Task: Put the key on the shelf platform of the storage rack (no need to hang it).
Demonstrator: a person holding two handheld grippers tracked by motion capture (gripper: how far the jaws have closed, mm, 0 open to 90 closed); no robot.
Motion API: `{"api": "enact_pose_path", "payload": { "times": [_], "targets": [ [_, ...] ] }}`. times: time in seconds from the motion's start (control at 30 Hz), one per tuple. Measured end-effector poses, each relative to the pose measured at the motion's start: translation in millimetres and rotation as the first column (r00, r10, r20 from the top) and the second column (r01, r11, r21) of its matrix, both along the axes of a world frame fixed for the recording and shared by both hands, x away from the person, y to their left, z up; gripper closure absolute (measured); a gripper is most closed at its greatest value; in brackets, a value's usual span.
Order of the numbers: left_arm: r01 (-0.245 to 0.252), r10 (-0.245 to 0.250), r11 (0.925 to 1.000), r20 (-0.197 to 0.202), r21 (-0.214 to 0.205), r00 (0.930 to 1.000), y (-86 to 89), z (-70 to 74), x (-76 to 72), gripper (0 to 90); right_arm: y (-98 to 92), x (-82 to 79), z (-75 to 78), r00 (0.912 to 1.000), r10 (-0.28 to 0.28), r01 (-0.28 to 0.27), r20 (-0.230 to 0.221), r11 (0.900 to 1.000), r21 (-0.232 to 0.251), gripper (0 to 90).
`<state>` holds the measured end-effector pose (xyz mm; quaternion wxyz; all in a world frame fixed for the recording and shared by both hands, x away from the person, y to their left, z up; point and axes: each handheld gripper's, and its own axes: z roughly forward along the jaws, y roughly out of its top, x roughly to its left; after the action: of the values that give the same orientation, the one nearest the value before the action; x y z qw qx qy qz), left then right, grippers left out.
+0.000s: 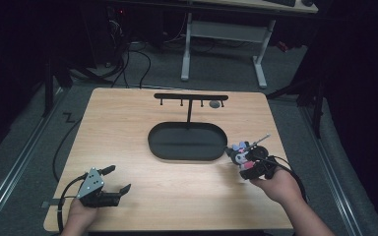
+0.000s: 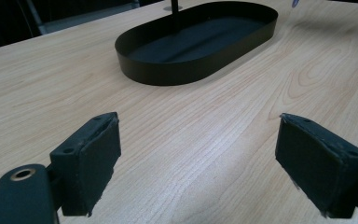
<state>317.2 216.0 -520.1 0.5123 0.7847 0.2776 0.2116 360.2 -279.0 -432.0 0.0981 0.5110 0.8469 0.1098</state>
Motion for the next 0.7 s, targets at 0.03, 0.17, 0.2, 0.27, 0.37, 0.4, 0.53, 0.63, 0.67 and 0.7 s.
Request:
{"api": "enact_pose_path", "payload": {
  "times": [0.03,0.17,0.2,0.27,0.37,0.4,0.53,0.63,0.67,0.7],
  "targets": [
    [0.003,-0.003,1.0000,0.002,-0.006,1.0000,-0.2,0.1,-0.2,14.6,0.8,0.6,0.7,1.0000,0.002,-0.002,-0.002,1.0000,0.001,48.3],
    [0.015,-0.015,0.9999,0.008,0.005,0.9998,-1.0,0.8,-2.2,14.9,6.6,4.5,2.8,1.0000,0.009,-0.009,0.000,0.9999,0.007,48.3],
    [0.015,-0.016,0.9998,0.019,0.013,0.9997,-1.4,1.6,-2.9,15.0,7.7,5.6,2.2,0.9999,0.014,-0.014,0.007,0.9999,0.008,48.3],
    [0.005,-0.005,0.9999,0.027,0.015,0.9996,-2.1,3.3,-2.4,15.0,12.0,8.7,2.1,0.9996,0.025,-0.026,0.010,0.9996,0.010,48.3],
    [0.010,-0.010,0.9999,0.022,0.007,0.9997,-2.9,3.4,-1.9,15.0,15.7,14.4,2.6,0.9994,0.032,-0.032,0.010,0.9994,0.014,48.3],
    [0.012,-0.012,0.9997,0.021,0.020,0.9997,-3.8,3.5,-1.7,15.0,18.6,18.3,4.4,0.9994,0.034,-0.034,0.009,0.9994,0.008,48.3],
    [0.021,-0.021,0.9997,0.008,0.016,0.9997,-4.0,3.6,-0.4,15.0,24.2,23.5,8.0,0.9990,0.042,-0.043,0.015,0.9991,0.008,48.3],
    [0.013,-0.013,0.9995,0.009,0.029,0.9999,-5.8,4.1,1.5,15.0,31.0,27.1,11.5,0.9982,0.055,-0.055,0.023,0.9985,0.001,48.3],
    [0.005,-0.005,0.9996,0.003,0.029,1.0000,-6.1,4.8,2.5,15.1,33.7,28.1,13.4,0.9980,0.057,-0.057,0.028,0.9983,0.004,48.3],
    [0.004,-0.004,0.9999,-0.005,0.016,1.0000,-5.7,4.5,3.3,15.1,36.3,29.9,15.5,0.9975,0.065,-0.065,0.030,0.9979,0.006,48.3]
  ]
}}
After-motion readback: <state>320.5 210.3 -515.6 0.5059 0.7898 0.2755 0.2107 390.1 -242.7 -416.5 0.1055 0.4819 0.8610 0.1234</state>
